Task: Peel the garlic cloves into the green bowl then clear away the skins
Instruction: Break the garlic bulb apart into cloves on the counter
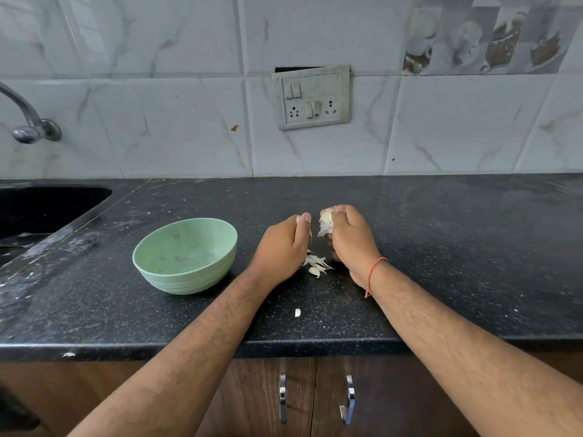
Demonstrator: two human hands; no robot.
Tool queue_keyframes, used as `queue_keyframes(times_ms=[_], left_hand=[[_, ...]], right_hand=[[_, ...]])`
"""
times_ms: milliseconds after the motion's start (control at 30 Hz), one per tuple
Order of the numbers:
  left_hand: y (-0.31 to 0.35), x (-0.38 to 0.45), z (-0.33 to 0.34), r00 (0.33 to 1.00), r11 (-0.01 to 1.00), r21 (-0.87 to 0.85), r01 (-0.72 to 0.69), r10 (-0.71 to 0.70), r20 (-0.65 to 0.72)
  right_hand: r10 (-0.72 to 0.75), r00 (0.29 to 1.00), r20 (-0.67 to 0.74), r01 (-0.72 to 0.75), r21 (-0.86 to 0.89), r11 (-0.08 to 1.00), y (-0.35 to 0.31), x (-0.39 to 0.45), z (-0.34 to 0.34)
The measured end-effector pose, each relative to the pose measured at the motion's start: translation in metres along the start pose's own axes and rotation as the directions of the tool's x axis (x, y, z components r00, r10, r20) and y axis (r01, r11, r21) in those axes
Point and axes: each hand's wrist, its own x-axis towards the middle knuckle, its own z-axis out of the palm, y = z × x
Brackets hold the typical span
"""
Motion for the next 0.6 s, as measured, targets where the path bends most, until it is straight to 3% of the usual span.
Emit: queue_keyframes(times_ms=[200, 433, 600], left_hand=[[-0.009, -0.004, 0.000, 0.991, 0.991, 0.114, 0.072, -0.084, 0.105], [-0.010, 0.000, 0.001, 0.993, 0.990, 0.139, 0.004, -0.020, 0.118], [-0.008, 0.003, -0.001, 0.993, 0.996, -0.007, 0.092, -0.091, 0.080]], right_hand=[[0.023, 0.999, 0.035, -0.025, 0.052, 0.998, 0.006, -0.001, -0.026], [-0.050, 0.996, 0.071, 0.055, -0.062, 0.997, 0.002, -0.006, -0.023], [-0.075, 0.994, 0.077, 0.080, -0.061, 0.995, 0.001, -0.006, -0.022]])
